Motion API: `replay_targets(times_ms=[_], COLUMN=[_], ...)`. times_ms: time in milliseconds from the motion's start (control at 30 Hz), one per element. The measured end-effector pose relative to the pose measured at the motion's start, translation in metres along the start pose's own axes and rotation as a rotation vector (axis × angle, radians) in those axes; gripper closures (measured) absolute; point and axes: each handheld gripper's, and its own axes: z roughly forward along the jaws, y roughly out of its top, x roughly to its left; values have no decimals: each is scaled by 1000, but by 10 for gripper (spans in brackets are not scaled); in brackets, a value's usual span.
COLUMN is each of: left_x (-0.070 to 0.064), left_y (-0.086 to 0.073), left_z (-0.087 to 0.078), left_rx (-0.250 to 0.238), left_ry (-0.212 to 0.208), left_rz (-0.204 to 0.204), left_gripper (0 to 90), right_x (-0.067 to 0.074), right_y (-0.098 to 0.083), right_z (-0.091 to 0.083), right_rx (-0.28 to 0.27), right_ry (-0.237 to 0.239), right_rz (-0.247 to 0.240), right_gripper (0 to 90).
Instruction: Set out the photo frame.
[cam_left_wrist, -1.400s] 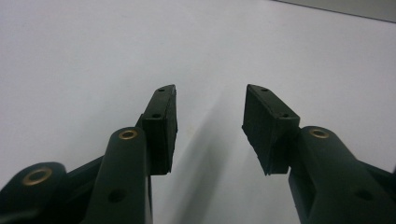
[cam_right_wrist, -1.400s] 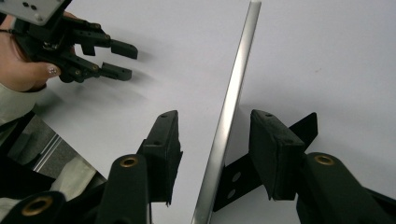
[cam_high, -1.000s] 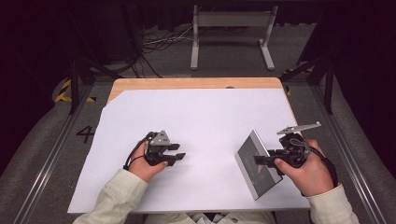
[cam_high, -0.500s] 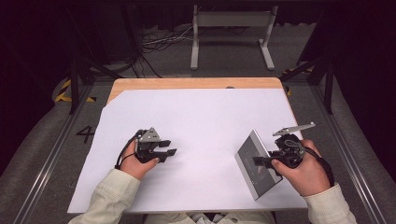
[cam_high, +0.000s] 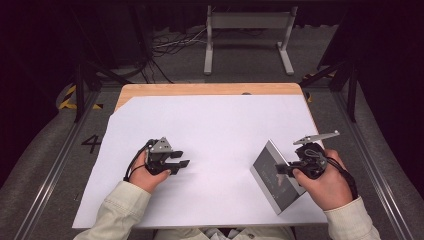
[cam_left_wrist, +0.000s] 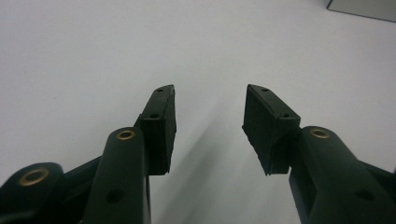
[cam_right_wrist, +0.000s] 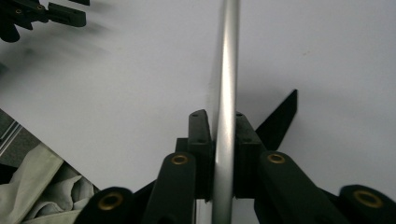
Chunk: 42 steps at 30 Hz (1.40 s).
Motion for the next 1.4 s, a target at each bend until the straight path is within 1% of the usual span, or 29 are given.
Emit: replay_targets(times_ms=[67, 133, 300, 433, 500, 567, 600, 733, 833, 900, 967, 1033, 1067, 1100, 1200, 1233, 1300, 1367, 1400], left_x=[0, 1, 1, 2, 3, 4, 4, 4, 5, 5, 5, 5, 5, 5, 6, 6, 6, 7, 7], left_y=[0, 0, -1, -3, -4, -6, -6, -10, -12, -15, -17, -19, -19, -20, -22, -23, -24, -24, -24], left_z=[0, -1, -1, -3, -4, -6, -6, -10, -11, -13, -15, -17, -18, -19, -21, -22, -22, -22, -22], left_rx=[1, 0, 1, -1, -2, -2, -2, -1, -2, -1, -2, 0, 0, 0, 1, 0, 1, 1, 1], left_ry=[-1, 1, 2, 9, 12, 16, 16, 25, 27, 32, 38, 41, 45, 46, 55, 55, 53, 54, 53], left_rz=[-1, -3, -8, -15, -18, -28, -28, -41, -42, -55, -56, -67, -64, -70, -67, -78, -84, -79, -84], left_gripper=[548, 548, 548, 547, 546, 544, 543, 542, 541, 541, 539, 537, 536, 536, 535, 535, 532, 529, 528], right_x=[-1, 0, 0, -1, -1, -2, -2, -1, -1, 1, 1, 2, 4, 4, 6, 6, 7, 7, 8], right_y=[1, 2, 5, 13, 15, 21, 21, 30, 34, 40, 45, 49, 52, 54, 61, 64, 68, 72, 75], right_z=[1, 1, 2, 1, 1, 1, 1, 2, 2, 3, 4, 6, 7, 7, 10, 11, 12, 12, 13], right_rx=[-9, -9, -14, -17, -16, -13, -13, -8, -8, -9, -11, -11, -10, -7, -2, -2, -4, -4, -3], right_ry=[19, 11, 13, 21, 23, 29, 29, 38, 43, 53, 72, 92, 98, 101, 108, 110, 118, 126, 130], right_rz=[-7, -13, -34, -72, -80, -101, -101, -132, -143, -163, -183, -207, -219, -228, -257, -262, -276, -291, -303], right_gripper=[839, 840, 840, 840, 840, 840, 840, 840, 841, 840, 840, 841, 841, 841, 840, 840, 841, 841, 840])
